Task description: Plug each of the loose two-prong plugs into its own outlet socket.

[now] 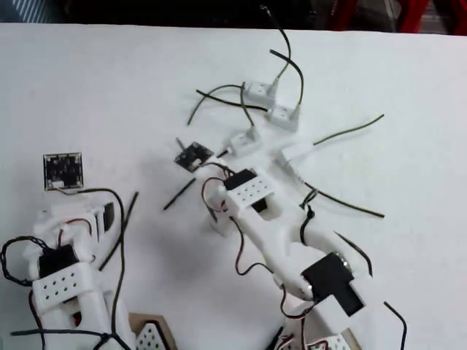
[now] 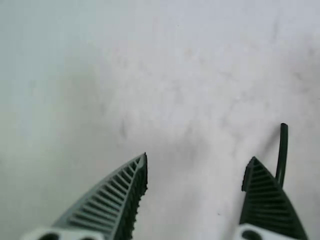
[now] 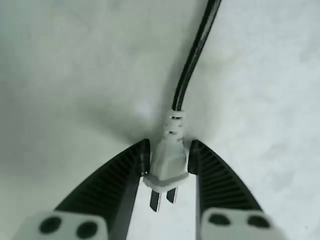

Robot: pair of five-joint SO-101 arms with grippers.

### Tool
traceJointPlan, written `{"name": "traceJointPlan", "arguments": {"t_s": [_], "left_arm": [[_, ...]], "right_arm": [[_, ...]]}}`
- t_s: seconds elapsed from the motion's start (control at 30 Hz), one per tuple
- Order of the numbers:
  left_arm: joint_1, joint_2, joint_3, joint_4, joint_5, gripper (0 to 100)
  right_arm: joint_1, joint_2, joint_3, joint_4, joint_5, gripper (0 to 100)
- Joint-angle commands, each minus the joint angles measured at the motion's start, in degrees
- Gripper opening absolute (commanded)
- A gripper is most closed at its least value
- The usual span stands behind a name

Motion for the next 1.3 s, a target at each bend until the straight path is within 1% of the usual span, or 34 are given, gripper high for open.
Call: {"name": "traceJointPlan", "arguments": {"t_s": [0.0, 0.1, 0.27, 0.37, 0.5, 0.63, 0.73, 1.03, 1.27], "left_arm": [[0.57, -1.1, -0.35, -1.14, -0.44, 30], [0.57, -1.1, -0.35, -1.14, -0.44, 30], [0.57, -1.1, -0.35, -1.14, -0.44, 30], [0.57, -1.1, -0.35, -1.14, -0.44, 30], [0.57, -1.1, -0.35, -1.14, -0.44, 30], [0.57, -1.1, -0.35, -1.14, -0.44, 30], [0.57, -1.1, -0.35, -1.14, -0.44, 30], [0.48, -1.1, -0.35, -1.14, -0.44, 30], [0.48, -1.1, -0.35, -1.14, -0.44, 30]], "right_arm": [[0.57, -0.13, -0.26, -0.31, -0.09, 5.8], [0.57, -0.13, -0.26, -0.4, -0.09, 1.6], [0.22, -0.57, -0.26, 0.04, -0.09, 1.7], [-0.48, -2.95, -0.44, 2.33, -0.09, 1.7], [-0.75, -3.74, -1.85, 4.35, -0.53, 3.0], [-0.4, -3.65, -1.93, 6.02, -0.62, 9.2], [-0.48, -3.74, -2.2, 7.52, -0.62, 8.0], [-0.4, -3.82, -2.29, 7.52, -0.53, 4.7], [-0.66, -3.74, -4.84, 7.87, -0.18, 4.0]]}}
